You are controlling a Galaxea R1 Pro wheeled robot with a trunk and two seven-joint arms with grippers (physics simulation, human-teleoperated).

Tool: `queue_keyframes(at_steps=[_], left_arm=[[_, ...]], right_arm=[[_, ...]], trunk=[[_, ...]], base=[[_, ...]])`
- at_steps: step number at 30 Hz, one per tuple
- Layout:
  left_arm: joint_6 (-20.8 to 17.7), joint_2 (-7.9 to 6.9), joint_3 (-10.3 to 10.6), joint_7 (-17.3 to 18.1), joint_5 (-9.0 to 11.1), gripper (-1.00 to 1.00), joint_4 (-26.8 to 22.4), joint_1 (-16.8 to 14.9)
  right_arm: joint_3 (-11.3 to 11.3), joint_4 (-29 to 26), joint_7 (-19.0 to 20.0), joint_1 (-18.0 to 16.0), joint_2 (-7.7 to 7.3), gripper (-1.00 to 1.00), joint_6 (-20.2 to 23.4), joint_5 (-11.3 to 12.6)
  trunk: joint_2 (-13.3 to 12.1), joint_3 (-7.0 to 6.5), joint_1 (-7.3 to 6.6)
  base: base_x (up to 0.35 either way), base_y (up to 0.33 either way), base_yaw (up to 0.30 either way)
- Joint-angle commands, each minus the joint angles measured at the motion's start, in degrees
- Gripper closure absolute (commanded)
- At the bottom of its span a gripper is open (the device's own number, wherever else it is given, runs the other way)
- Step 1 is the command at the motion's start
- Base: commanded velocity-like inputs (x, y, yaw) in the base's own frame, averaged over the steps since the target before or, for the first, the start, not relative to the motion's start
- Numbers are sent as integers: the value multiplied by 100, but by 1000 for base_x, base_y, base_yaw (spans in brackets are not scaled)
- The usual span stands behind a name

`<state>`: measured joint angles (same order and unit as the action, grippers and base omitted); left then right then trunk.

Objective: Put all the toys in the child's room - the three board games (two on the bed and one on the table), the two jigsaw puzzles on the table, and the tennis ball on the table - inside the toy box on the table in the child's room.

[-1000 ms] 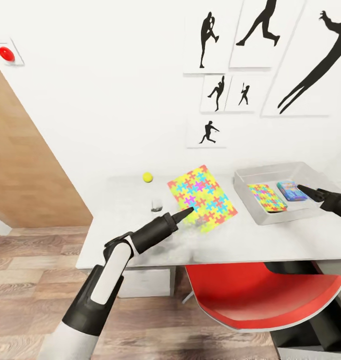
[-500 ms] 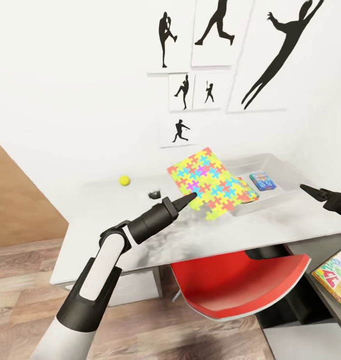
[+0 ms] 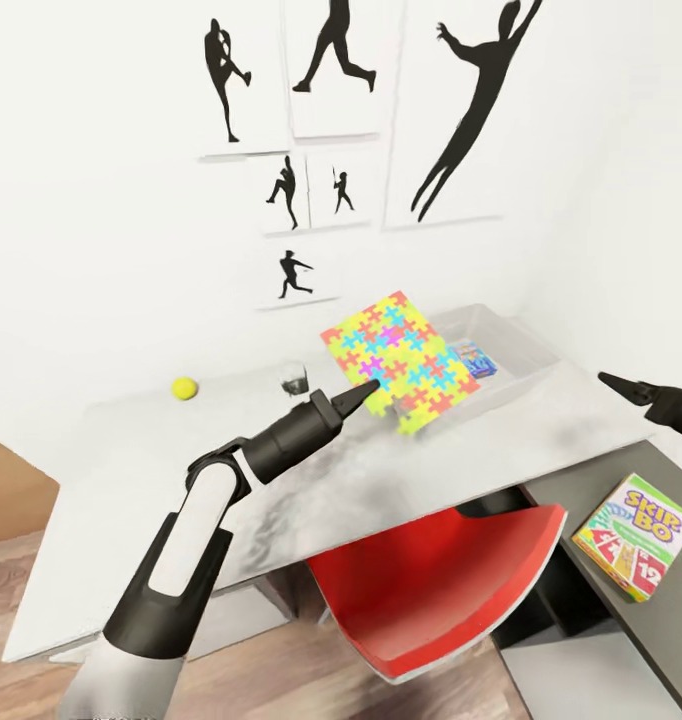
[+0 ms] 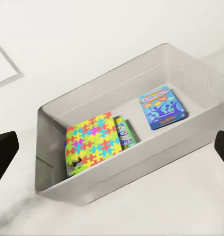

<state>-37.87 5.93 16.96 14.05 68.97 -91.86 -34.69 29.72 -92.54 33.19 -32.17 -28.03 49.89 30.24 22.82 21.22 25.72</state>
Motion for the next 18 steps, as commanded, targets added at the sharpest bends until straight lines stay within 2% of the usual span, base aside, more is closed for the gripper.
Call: queue_keyframes(at_steps=[1,6,13,14,18], left_arm=[[-33,-28,-107,-20,22,100,13,-7],[22,-72,-374,-129,-31,100,167,7],[124,-68,-412,-234,-23,100,152,196],[125,-64,-412,-317,-16,100,145,205],[105,-38,-373,-1070,14,100,29,224]], right_arm=[[10,0,21,-7,-2,-100,56,-1],[15,0,21,-13,-9,-100,93,-1],[16,0,28,-17,-9,-100,144,-1],[16,0,28,-17,-9,-100,145,-1],[16,-6,29,-17,-6,-100,151,-1]], trunk=[[10,9,6],[10,9,6],[10,9,6],[10,9,6],[10,9,6]], base=[[331,-110,-295],[312,-92,-295],[86,-17,-295],[24,-5,-295],[11,-2,-295]])
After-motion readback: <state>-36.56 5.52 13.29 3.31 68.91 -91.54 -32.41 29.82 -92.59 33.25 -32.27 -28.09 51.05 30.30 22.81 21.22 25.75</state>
